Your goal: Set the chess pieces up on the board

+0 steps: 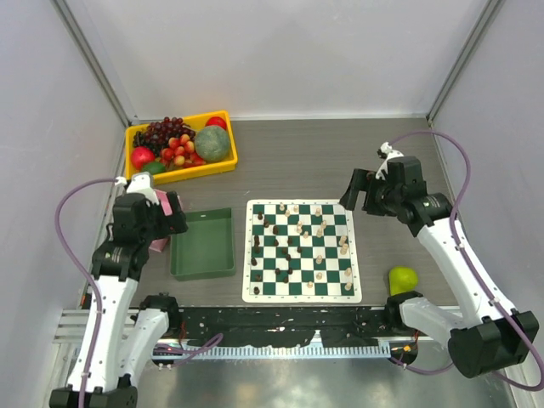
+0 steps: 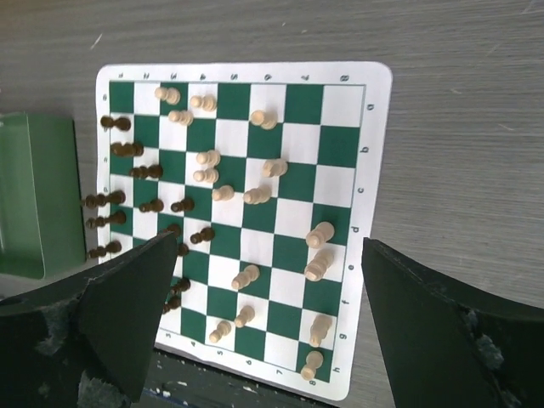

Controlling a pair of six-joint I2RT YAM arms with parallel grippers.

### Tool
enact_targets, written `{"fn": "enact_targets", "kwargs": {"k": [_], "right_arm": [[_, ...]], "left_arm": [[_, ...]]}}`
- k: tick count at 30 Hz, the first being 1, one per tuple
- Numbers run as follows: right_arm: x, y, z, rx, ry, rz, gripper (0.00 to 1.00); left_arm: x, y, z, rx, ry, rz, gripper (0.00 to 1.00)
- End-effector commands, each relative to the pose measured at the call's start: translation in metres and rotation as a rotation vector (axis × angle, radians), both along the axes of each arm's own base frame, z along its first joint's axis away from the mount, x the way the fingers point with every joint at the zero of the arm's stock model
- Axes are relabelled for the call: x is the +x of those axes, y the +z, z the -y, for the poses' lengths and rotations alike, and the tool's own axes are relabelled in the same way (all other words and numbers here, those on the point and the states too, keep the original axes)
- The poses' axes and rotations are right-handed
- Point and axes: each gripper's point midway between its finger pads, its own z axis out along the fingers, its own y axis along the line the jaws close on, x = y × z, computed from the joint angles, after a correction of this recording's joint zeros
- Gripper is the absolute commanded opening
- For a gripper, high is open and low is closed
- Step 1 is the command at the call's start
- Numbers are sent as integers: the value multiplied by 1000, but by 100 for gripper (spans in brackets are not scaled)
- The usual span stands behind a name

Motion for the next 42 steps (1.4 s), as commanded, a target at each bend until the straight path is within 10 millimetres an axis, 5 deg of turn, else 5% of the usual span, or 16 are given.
{"fn": "enact_targets", "kwargs": {"k": [1,5,10,17,21,26,34,42], "right_arm": [[-4,6,-26,-52,119,43,97],[-22,-7,-46,-92,185,8,95],[-38,-12,-74,-62,265,22,77],[-38,-29,-92,-132,253,-18,71],[-23,-39,-87,-189,172,-5,68],[-4,-44,-77,-274,102,-4,66],[22,-61,-69,-231,90,-77,57],[22,-79,-54,-222,67,-137,50]], "left_arm": [[-18,-7,-5,44,-26,45,99],[-24,4,-3,19,-18,122,99],[-32,-5,-7,-13,38,155,99],[-36,-13,-17,-1,104,177,99],[-35,-15,-28,22,161,206,99],[-31,-16,-18,-8,112,226,99],[-29,-21,-18,-5,118,202,99],[-28,-24,-14,-14,96,179,99]]}}
